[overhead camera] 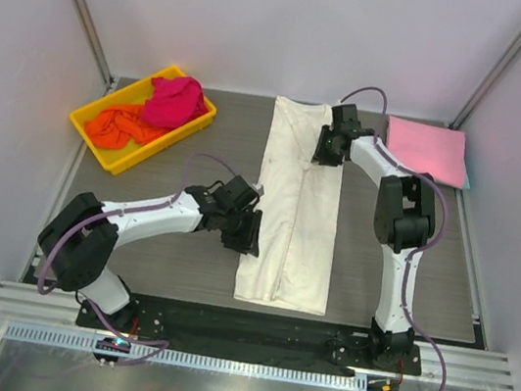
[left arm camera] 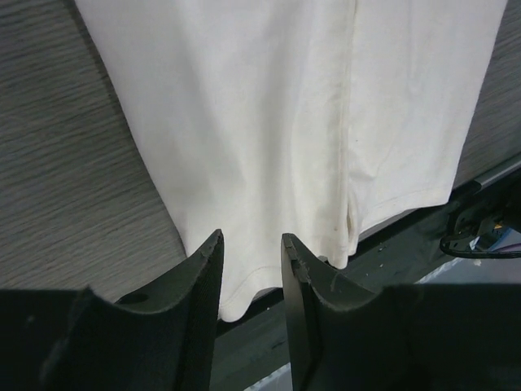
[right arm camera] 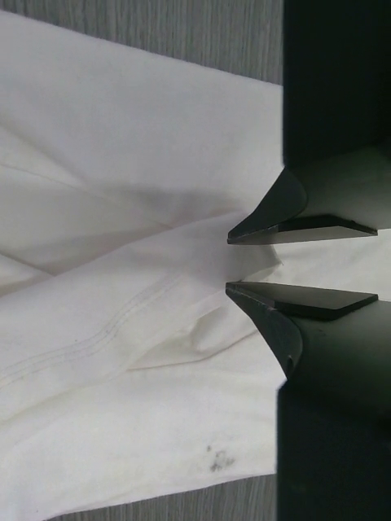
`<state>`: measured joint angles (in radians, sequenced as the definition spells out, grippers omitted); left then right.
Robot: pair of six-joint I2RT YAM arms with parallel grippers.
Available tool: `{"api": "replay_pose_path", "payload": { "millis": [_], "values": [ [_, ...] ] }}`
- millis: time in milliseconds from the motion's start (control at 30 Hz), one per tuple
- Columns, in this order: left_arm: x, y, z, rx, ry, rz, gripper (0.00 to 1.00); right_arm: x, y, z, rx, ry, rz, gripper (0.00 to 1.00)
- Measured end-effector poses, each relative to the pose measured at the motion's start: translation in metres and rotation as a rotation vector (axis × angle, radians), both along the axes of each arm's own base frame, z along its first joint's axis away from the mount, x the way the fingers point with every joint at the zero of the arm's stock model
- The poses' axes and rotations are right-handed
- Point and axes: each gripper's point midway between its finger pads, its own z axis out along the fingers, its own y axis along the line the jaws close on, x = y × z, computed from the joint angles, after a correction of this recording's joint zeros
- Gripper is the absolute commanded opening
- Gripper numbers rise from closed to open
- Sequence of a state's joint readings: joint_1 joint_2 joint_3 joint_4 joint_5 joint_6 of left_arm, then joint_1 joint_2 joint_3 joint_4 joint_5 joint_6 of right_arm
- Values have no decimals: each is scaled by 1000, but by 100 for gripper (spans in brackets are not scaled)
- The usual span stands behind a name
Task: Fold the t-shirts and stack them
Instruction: Fold the tshirt
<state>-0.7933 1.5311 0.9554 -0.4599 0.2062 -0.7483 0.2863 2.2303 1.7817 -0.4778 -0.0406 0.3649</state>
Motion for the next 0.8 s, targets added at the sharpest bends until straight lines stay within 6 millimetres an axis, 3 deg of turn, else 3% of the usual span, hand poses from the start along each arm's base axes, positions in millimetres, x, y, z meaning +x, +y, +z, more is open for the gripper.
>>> {"api": "replay_pose_path", "payload": {
  "millis": [133,267,400,500,667,800],
  "values": [
    [-12,-1,-15,34,29,-19,35,-7,-3,-10,-10,24,-2,19],
    [-25,-2,-29,72,46,-36,35,-11,-5,-16,-17,31,-4,16],
    [-35,-2,-40,110,54,-55,34,-13,-6,-16,-20,26,-6,19],
    [-39,-1,-44,135,51,-61,34,-17,-7,-12,-25,28,-2,28],
    [-37,2,-41,165,41,-53,36,-28,-11,8,-33,40,2,41],
    [-39,8,-31,167,28,-47,36,-47,-16,49,-17,5,-7,41]
  ]
}}
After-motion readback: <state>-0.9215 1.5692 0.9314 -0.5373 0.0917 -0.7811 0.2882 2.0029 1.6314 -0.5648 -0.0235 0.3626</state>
